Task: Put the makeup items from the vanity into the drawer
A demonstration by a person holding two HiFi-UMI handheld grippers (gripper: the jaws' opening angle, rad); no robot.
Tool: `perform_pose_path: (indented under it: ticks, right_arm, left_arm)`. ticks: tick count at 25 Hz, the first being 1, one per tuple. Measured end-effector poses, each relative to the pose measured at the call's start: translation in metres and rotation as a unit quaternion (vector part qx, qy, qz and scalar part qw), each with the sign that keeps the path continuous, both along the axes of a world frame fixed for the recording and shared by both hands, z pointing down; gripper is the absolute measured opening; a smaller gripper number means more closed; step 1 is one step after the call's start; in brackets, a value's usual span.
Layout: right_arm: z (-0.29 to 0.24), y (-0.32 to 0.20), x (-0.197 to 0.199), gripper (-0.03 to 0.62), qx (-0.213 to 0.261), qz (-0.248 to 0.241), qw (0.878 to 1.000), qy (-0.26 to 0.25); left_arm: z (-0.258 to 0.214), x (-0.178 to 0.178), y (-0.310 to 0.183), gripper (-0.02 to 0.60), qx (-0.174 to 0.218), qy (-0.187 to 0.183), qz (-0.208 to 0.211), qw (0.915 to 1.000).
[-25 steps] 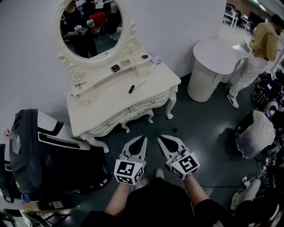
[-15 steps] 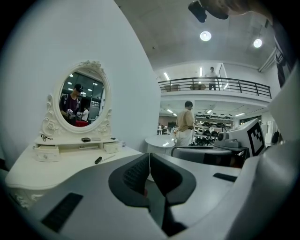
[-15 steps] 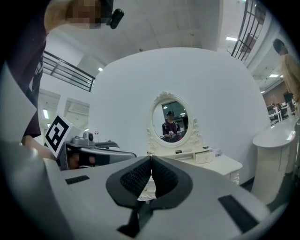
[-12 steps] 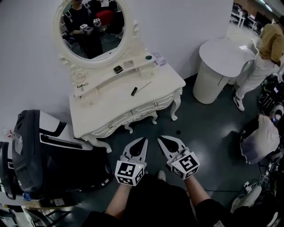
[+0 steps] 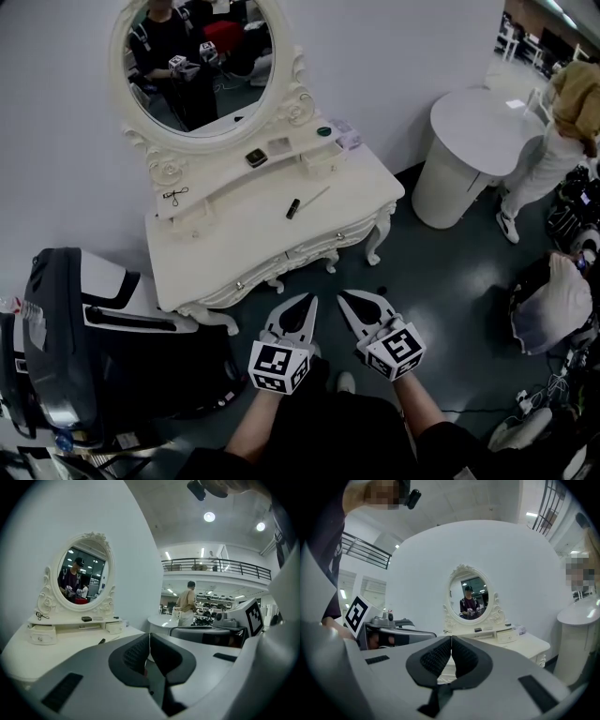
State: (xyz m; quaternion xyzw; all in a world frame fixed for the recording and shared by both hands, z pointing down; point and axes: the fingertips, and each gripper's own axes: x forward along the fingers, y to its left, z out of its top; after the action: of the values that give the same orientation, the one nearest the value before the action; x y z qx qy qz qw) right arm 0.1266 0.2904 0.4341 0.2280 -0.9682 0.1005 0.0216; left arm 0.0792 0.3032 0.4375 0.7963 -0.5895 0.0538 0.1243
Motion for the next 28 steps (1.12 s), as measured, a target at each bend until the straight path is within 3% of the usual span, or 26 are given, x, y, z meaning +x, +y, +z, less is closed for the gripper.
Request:
perform_pose_path:
  ticks: [14, 28]
  right_arm:
    - [0.000, -0.071, -0.068, 0.023, -0.005, 0.027, 1.000, 0.011]
    - [0.016, -0.106, -0.082, 0.023, -0.013, 0.059, 0.998, 0.031]
  left_arm:
    - [0.000, -0.064, -0.079, 0.015, -0.002, 0.009, 0.042, 0.9991]
    - [0.018, -0.086, -0.111, 0.015, -0.018, 0.026, 0.070, 0.9971]
